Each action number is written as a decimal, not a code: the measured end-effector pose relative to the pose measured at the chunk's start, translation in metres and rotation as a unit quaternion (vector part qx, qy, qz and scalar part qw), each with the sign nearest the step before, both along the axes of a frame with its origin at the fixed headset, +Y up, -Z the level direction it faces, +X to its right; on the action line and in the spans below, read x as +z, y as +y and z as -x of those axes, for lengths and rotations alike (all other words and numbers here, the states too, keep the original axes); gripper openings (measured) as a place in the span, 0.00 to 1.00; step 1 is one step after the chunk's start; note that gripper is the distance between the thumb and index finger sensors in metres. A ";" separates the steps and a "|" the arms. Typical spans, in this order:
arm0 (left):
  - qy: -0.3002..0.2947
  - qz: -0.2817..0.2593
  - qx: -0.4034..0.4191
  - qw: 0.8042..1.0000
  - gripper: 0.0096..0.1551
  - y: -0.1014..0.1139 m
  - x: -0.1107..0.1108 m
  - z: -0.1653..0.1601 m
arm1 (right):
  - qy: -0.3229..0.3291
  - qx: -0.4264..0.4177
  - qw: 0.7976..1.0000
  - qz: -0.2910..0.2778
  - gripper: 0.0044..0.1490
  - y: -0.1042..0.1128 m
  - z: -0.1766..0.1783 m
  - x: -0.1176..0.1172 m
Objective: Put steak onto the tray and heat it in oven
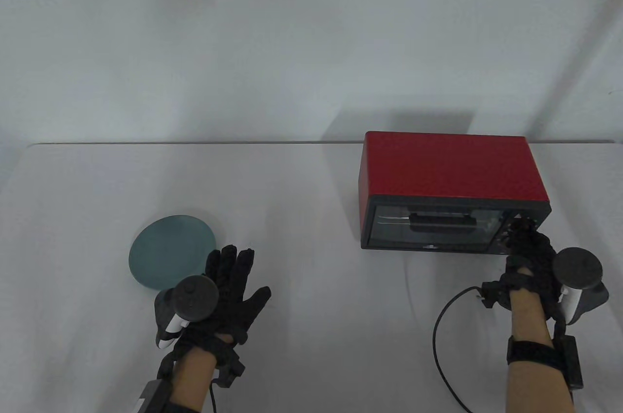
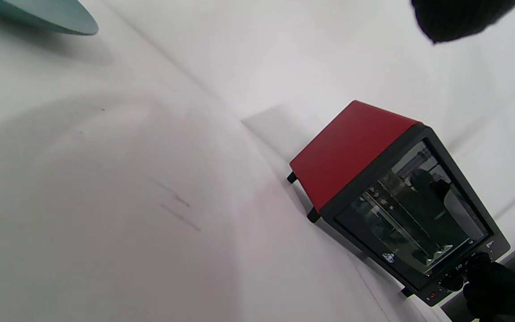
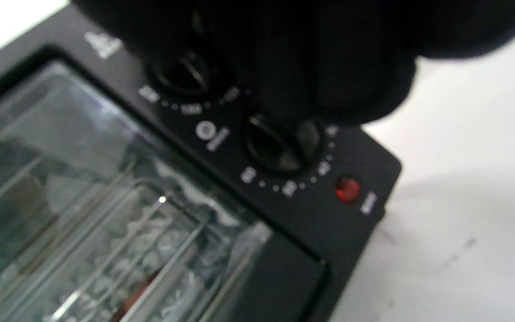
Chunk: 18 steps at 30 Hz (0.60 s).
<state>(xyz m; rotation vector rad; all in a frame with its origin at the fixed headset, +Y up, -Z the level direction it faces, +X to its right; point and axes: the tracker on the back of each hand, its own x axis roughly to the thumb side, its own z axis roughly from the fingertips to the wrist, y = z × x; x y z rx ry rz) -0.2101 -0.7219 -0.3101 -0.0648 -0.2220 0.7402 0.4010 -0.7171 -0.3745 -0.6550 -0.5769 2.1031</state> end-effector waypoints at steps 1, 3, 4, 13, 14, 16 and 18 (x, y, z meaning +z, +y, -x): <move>0.001 0.000 -0.001 1.000 0.50 0.000 0.000 0.000 | -0.007 0.005 1.000 -0.001 0.12 0.001 -0.001 -0.001; 0.002 0.000 -0.001 1.000 0.50 0.000 0.000 0.000 | -0.011 0.016 1.000 -0.004 0.11 0.001 -0.001 -0.002; 0.002 0.001 -0.001 1.000 0.50 0.000 0.000 0.000 | -0.010 0.018 1.000 -0.004 0.11 0.001 -0.001 -0.002; 0.000 0.003 -0.006 1.000 0.50 -0.001 -0.001 -0.001 | -0.002 -0.057 0.998 -0.020 0.11 -0.006 -0.005 -0.004; -0.001 0.003 -0.007 1.000 0.50 -0.001 -0.001 -0.001 | -0.001 -0.075 0.997 -0.025 0.10 -0.008 -0.006 -0.005; -0.003 0.004 -0.008 1.000 0.50 -0.002 -0.001 -0.002 | 0.004 -0.105 0.994 -0.027 0.09 -0.011 -0.007 -0.005; -0.004 0.005 -0.009 1.000 0.50 -0.002 -0.001 -0.003 | 0.009 -0.136 0.990 -0.033 0.09 -0.013 -0.007 -0.006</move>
